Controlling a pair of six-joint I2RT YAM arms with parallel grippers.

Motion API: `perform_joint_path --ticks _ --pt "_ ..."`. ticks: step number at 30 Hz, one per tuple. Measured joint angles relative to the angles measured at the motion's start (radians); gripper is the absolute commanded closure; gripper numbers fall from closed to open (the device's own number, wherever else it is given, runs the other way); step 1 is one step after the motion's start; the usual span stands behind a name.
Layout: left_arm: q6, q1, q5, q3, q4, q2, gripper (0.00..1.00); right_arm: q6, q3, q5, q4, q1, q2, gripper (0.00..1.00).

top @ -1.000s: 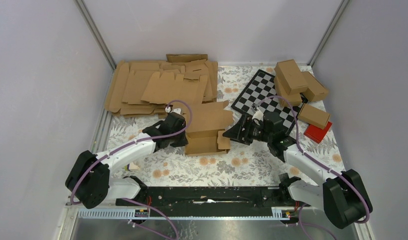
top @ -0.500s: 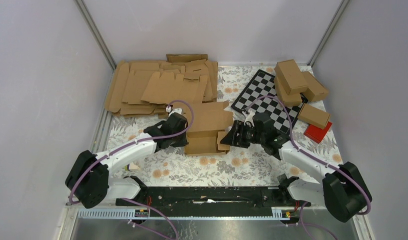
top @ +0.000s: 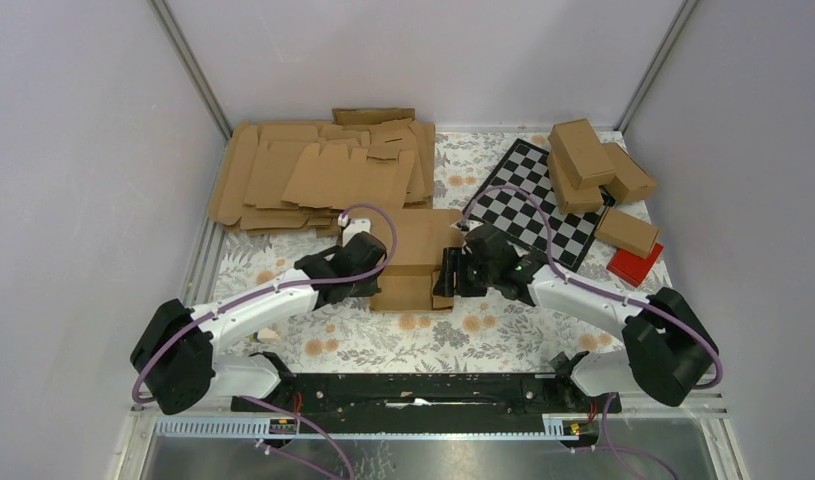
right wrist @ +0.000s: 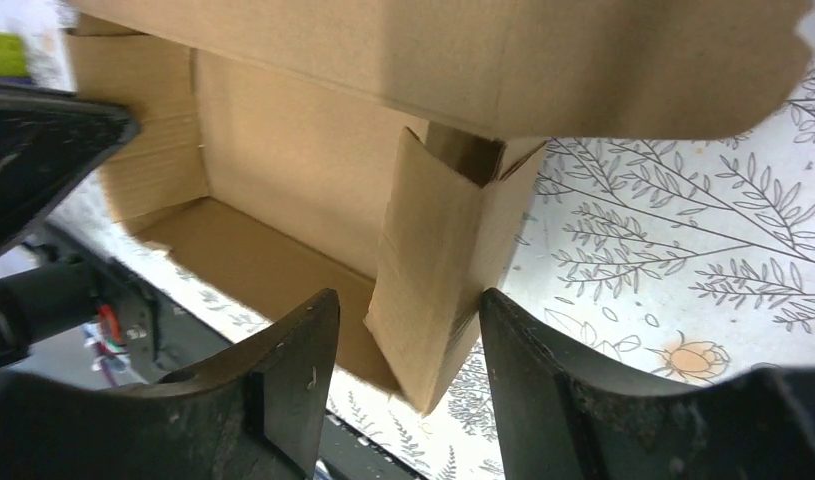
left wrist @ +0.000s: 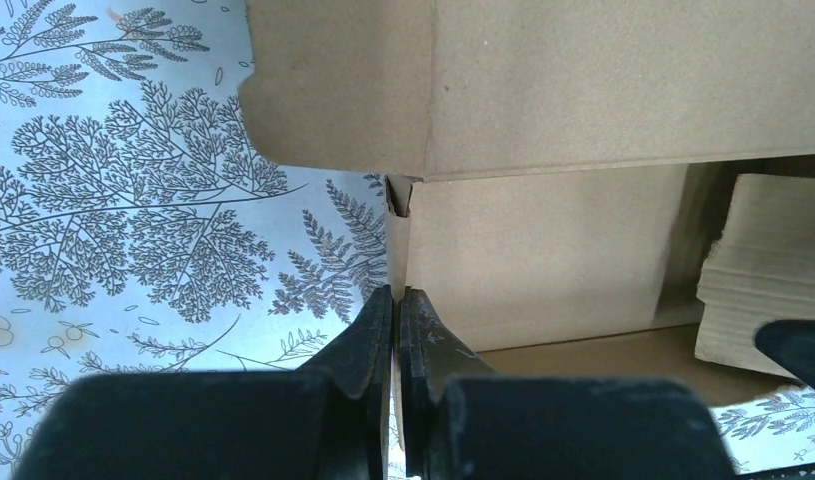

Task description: Fold the paper box

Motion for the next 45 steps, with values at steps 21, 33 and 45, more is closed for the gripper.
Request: perform_joint_path --ticks 21,33,45 --pt "-0.135 -0.117 -0.159 0.004 0.005 -0.029 1.00 -0.097 0.179 0.430 -0.204 0.108 0.212 0.91" --pt "-0.149 -0.125 -0.185 0.004 0.011 -0.006 1.00 -0.132 0.197 0.528 -0.240 0.125 0.219 0.64" --pt "-0.157 -0.130 -0.180 0.004 0.031 -0.003 1.00 -0.121 0.197 0.531 -0.229 0.127 0.213 0.95"
